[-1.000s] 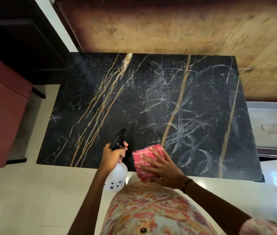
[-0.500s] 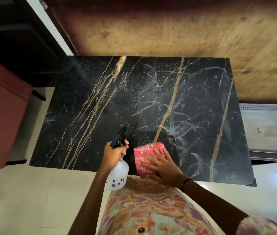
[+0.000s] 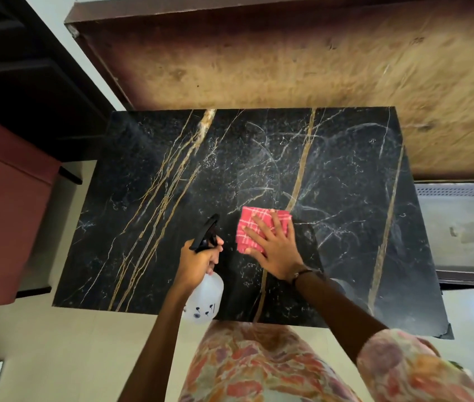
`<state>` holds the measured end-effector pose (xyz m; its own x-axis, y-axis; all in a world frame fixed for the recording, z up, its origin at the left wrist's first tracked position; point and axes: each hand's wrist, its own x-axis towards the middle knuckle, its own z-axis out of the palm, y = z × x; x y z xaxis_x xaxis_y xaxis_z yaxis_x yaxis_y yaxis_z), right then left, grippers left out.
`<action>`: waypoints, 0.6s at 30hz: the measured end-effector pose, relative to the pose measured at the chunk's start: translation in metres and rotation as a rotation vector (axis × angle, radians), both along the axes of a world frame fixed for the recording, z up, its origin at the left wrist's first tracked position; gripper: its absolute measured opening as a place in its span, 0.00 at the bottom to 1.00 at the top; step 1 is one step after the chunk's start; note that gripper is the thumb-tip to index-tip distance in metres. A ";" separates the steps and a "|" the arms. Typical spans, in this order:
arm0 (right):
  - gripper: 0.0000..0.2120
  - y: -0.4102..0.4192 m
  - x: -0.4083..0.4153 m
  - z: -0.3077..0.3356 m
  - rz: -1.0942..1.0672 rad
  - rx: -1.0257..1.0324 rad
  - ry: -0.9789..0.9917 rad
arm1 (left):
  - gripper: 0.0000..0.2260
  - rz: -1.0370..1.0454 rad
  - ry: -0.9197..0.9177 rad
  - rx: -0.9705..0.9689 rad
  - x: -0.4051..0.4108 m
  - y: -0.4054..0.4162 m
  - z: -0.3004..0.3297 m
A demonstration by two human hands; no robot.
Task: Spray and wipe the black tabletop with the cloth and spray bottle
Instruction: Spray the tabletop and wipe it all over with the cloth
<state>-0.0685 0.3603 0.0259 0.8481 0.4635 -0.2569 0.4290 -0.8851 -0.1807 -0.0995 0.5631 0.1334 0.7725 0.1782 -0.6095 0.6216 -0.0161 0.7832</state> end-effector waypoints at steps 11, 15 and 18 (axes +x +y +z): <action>0.27 -0.069 0.014 -0.001 0.207 -0.017 -0.074 | 0.17 -0.016 0.014 -0.068 0.054 0.014 -0.008; 0.27 -0.029 0.072 0.002 -0.038 -0.024 -0.020 | 0.17 -0.031 0.031 -0.065 0.073 0.017 -0.011; 0.27 0.022 0.098 0.001 -0.078 0.003 0.000 | 0.16 -0.036 0.036 -0.056 0.088 0.018 -0.010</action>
